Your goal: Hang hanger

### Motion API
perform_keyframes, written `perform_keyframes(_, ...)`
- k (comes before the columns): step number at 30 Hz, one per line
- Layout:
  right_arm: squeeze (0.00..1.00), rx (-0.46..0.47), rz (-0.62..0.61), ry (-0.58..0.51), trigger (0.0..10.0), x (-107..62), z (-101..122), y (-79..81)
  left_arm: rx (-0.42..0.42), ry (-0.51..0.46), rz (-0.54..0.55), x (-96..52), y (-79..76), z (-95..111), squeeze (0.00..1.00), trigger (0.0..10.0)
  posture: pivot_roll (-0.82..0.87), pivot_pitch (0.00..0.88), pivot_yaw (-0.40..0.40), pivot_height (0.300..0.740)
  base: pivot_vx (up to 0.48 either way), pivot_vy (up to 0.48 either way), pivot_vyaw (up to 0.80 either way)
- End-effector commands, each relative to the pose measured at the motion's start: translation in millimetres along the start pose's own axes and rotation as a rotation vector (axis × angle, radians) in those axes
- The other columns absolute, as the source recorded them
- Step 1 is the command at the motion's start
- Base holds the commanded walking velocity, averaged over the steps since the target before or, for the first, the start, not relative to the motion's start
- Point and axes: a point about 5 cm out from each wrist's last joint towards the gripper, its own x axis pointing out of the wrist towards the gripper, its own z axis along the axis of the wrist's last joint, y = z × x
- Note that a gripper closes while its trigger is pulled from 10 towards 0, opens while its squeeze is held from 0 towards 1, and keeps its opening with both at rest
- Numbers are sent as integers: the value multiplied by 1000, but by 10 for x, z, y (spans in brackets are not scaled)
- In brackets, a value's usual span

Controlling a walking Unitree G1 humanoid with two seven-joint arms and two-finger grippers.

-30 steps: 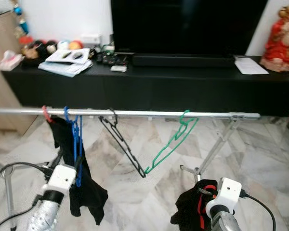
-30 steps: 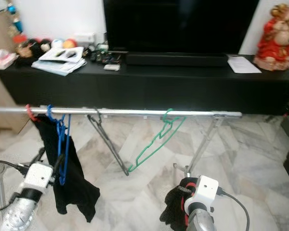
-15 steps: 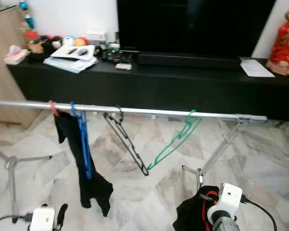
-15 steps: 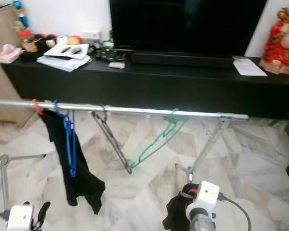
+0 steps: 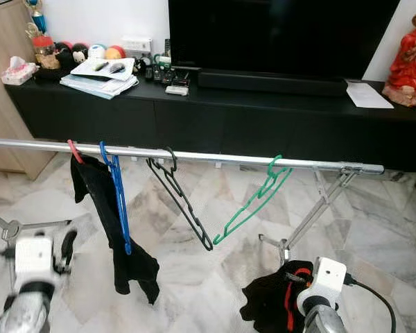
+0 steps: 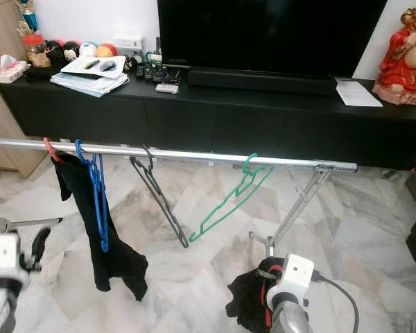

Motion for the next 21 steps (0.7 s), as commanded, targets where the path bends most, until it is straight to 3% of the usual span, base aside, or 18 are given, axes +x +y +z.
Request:
perform_keyframes(1, 0, 5, -14, 6, 10000, -13, -38, -41, -14, 16, -24, -1, -20, 26, 0, 10000, -33, 89, 7, 740, 0, 0, 0)
perform_keyframes(10, 0, 7, -12, 0, 10000, -2, -32, -42, -54, 62, -120, -131, -325, 38, 0, 10000, -35, 85, 1, 740, 0, -27, 0)
perform_keyframes(21, 0, -11, 7, 4, 10000, -5, -58, -15, -65, 86, -133, -125, -392, 91, 0, 10000, -42, 73, -1, 740, 0, -378, 0)
